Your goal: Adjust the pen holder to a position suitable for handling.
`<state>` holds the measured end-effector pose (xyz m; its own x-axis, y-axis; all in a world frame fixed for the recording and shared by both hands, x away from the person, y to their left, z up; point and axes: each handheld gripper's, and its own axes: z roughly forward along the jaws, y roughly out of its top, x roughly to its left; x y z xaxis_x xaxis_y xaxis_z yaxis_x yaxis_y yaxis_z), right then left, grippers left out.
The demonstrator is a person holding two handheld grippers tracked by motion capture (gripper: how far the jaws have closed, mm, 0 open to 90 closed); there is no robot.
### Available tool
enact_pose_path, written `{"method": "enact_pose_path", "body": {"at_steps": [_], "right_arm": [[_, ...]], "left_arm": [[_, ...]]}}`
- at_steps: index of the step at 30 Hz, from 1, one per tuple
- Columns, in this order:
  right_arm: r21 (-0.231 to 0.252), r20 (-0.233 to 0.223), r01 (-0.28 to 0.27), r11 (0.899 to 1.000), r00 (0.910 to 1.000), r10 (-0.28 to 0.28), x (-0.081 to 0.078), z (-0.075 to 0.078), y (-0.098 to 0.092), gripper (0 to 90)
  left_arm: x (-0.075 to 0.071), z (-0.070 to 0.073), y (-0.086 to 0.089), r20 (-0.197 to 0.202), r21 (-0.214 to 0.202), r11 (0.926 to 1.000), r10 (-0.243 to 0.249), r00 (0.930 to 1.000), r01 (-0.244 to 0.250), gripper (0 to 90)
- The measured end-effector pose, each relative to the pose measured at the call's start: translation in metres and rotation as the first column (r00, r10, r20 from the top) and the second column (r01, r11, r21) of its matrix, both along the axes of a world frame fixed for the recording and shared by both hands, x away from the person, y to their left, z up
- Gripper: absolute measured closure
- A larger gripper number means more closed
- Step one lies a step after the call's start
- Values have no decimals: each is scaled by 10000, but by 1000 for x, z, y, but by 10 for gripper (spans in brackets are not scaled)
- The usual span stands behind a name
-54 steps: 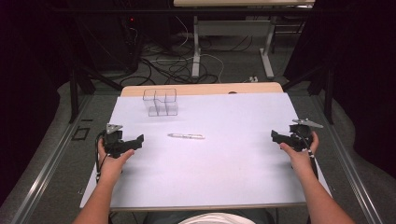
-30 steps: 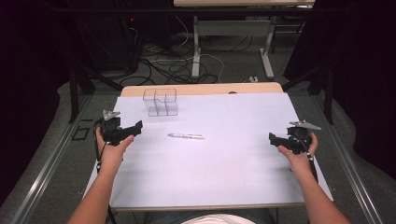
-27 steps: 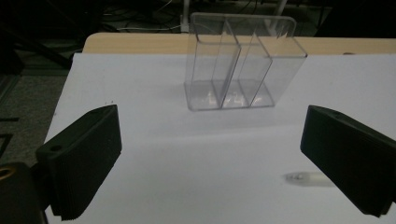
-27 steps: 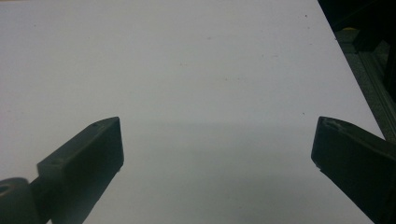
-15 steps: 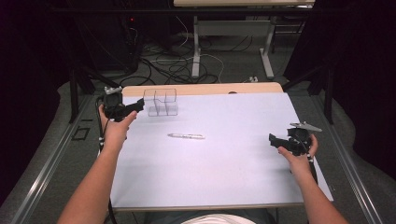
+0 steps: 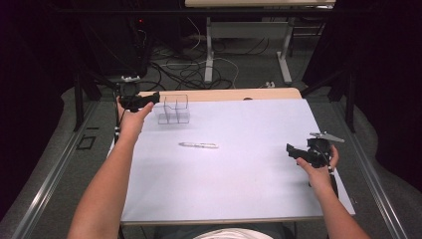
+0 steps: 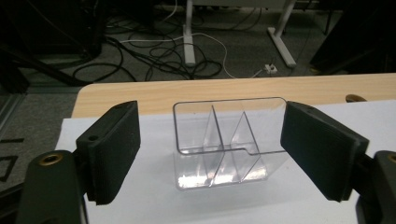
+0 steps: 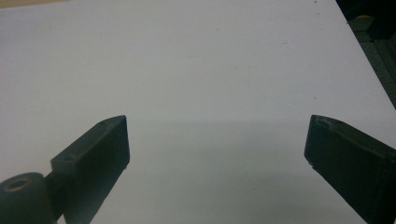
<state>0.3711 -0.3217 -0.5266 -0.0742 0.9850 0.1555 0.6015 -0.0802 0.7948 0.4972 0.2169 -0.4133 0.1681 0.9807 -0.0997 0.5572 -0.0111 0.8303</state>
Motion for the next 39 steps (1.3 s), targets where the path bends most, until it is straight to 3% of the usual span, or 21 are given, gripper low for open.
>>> {"method": "enact_pose_path", "body": {"at_steps": [9,11,16,22,28,39], "right_arm": [[-59,46,-139,9999,9999,140,-7,0,2,61],[50,31,-46,10000,10000,45,-9,1,3,62],[98,-53,-95,9999,9999,96,-11,0,1,63],[206,-158,-85,9998,9998,89,-12,-1,1,64],[293,-262,-122,9995,9996,130,-12,-2,2,65],[197,-315,-271,9994,9991,277,-12,-4,2,72]], "left_arm": [[25,-4,-14,-286,603,9982,-27,9996,44,340],[28,-7,-17,-210,721,9974,96,9997,-81,368],[38,-20,-19,-518,1263,9918,270,9983,-202,409],[45,-28,-15,-771,1301,9908,469,9959,-366,439],[50,-32,-10,-783,1223,9915,533,9955,-434,447],[60,-43,2,-1537,942,9933,803,9848,-663,578]]}}
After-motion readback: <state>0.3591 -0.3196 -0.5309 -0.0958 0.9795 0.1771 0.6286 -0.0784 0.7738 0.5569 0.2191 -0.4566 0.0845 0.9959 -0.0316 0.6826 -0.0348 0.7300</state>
